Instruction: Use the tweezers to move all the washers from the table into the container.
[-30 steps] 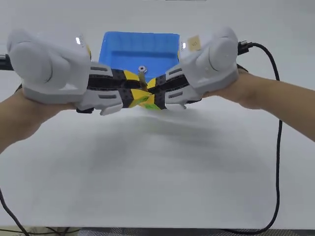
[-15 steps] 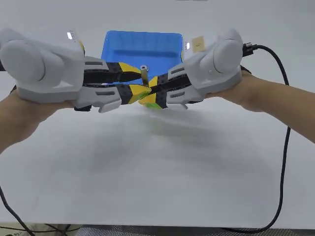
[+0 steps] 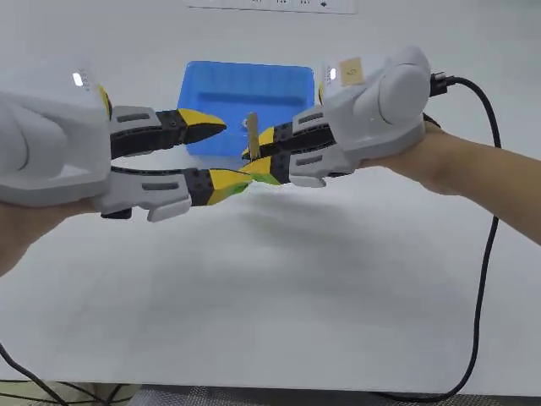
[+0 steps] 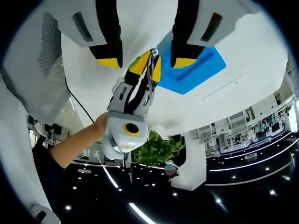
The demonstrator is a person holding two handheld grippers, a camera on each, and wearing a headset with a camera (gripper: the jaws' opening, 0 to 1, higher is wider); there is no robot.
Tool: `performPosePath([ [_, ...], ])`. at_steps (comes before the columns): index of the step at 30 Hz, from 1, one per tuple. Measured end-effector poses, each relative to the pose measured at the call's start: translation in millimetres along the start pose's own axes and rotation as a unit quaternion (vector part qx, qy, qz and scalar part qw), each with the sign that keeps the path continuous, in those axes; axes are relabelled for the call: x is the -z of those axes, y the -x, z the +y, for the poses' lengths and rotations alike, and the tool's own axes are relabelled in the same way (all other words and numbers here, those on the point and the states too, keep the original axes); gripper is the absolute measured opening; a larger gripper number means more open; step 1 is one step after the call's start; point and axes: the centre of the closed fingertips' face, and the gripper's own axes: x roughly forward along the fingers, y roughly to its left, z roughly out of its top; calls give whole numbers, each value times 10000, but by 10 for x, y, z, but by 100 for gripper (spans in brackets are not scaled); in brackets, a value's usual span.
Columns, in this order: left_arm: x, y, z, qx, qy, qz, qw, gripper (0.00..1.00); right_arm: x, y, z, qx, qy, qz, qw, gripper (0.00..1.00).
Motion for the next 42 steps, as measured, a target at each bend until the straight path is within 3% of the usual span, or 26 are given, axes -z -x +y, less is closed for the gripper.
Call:
performPosePath([
  [4, 4, 112, 26, -286, 174, -73, 9994, 58, -92, 43, 39, 26, 38, -44, 10000, 10],
  [12, 32, 279, 3, -455, 475, -280, 9974, 77, -292, 148, 69, -18, 130, -118, 9998, 10],
  [18, 28, 347, 16, -502, 820, -450, 9944, 94, -491, 232, -77, 117, 82, -267, 9995, 10],
  [20, 39, 357, 2, -538, 813, -446, 9942, 100, -506, 236, -209, 195, 146, -279, 9993, 10],
  [24, 51, 384, -22, -535, 884, -472, 9935, 100, -559, 219, -347, 248, 195, -252, 9992, 10],
  [32, 34, 467, 65, -585, 1136, -642, 9897, 100, -451, 80, -663, 409, 318, -46, 9986, 10],
  [42, 69, 503, 174, -680, 1275, -610, 9876, 100, -131, -164, -832, 401, 218, 191, 9988, 10],
])
